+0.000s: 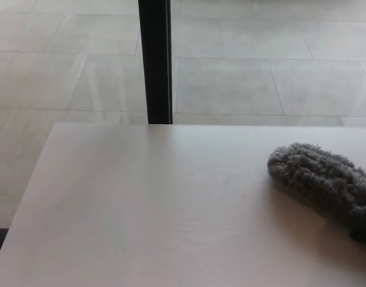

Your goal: The robot uses its right hand to pick up the duster kept in the middle of the desk and use it to wipe the desk by swiping its surface twice

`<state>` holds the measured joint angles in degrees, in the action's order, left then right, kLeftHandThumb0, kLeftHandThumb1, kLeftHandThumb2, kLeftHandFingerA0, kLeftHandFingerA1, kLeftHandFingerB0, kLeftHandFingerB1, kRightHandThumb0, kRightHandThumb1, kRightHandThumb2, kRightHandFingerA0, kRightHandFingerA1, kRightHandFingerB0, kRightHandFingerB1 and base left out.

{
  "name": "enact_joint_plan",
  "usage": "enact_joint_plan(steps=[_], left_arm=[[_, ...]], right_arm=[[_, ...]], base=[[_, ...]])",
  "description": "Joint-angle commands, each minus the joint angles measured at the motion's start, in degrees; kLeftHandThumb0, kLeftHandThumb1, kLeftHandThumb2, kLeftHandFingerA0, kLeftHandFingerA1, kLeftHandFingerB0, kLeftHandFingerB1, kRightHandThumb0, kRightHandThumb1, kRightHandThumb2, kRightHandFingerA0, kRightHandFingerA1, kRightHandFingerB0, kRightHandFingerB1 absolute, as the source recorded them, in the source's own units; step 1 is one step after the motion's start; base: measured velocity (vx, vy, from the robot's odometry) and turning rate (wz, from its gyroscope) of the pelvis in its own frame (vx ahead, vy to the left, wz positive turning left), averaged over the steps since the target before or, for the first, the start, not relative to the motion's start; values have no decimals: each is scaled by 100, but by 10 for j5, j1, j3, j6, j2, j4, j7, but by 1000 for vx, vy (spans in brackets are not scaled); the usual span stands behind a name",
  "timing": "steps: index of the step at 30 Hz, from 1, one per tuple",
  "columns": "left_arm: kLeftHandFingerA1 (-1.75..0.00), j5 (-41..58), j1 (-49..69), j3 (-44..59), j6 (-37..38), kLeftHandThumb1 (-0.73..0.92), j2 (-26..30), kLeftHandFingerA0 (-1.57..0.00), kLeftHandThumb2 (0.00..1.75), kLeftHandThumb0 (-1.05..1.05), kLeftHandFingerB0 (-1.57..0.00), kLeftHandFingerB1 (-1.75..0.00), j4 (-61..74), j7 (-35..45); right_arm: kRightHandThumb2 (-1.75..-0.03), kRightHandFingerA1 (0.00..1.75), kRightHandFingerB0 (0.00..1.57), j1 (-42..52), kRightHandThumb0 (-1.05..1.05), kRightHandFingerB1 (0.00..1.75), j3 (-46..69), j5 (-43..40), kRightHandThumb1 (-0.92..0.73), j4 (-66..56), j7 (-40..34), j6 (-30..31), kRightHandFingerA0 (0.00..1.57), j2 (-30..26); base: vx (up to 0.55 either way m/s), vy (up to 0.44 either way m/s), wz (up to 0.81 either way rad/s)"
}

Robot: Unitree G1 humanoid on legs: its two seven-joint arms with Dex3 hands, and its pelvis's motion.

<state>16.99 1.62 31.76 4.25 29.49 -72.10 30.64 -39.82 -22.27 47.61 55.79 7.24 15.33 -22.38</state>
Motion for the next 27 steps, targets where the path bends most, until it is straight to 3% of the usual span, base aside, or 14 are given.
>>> enact_joint_plan(steps=[1,7,8,10,11,15,16,20,21,22,24,25,27], left_arm=[[-55,-3,4,-7,19,92,7,-34,69,-59,-34,-39,0,-4],[-56,-1,4,-11,17,92,8,-34,71,-58,-33,-41,0,-8],[-56,-5,5,-15,21,90,8,-34,73,-61,-33,-42,0,-7],[-56,-5,3,-17,19,92,8,-36,72,-59,-36,-41,-2,-11],[-55,-4,1,-17,16,91,8,-37,70,-60,-36,-40,-5,-16],[-55,-4,8,-19,27,92,8,-39,72,-60,-37,-41,-3,-16],[-55,-4,9,-19,26,92,8,-39,74,-59,-37,-42,-1,-15],[-56,1,10,-16,21,92,10,-37,76,-57,-36,-42,-2,-14],[-55,1,9,-17,16,92,11,-38,77,-58,-37,-41,-3,-17],[-55,2,9,-16,13,92,11,-37,75,-58,-36,-41,-3,-17],[-56,-1,10,-19,17,92,10,-35,70,-59,-36,-40,-2,-17],[-57,2,10,-17,16,92,8,-36,70,-58,-35,-41,-2,-15],[-57,5,10,-14,15,92,8,-37,73,-57,-36,-41,-2,-15]], right_arm=[[-65,0,0,22,-105,0,26,-69,-80,-44,68,-39,0,-24],[-65,0,0,34,-105,0,61,-91,-82,-60,54,-35,0,-61],[-110,28,0,47,-104,0,73,-98,-67,-73,48,-43,0,-79],[-113,29,0,60,-104,0,88,-109,-71,-92,53,-45,0,-97],[-69,0,0,67,-105,0,96,-112,-90,-102,49,-48,0,-108],[-72,0,0,94,-105,0,134,-134,-92,-146,61,-43,0,-147],[-96,0,0,105,-104,0,150,-145,-81,-156,59,-49,0,-160],[-93,0,0,131,-105,0,202,-178,-82,-171,59,-56,0,-191],[-117,34,0,159,-105,0,245,-205,-79,-202,69,-61,0,-219],[-84,0,0,183,-104,0,279,-220,-92,-230,70,-59,0,-237],[-82,0,0,213,-103,0,321,-235,-92,-269,76,-49,0,-247],[-110,35,0,237,-103,0,356,-245,-82,-286,76,-49,0,-260],[-109,35,0,269,-103,0,398,-256,-82,-310,74,-44,0,-269]], base=[[0,0,0],[0,0,0],[0,0,0],[0,0,0],[0,0,0],[0,0,0],[0,0,0],[0,0,0],[0,0,0],[0,0,0],[0,0,0],[0,0,0],[0,0,0]])
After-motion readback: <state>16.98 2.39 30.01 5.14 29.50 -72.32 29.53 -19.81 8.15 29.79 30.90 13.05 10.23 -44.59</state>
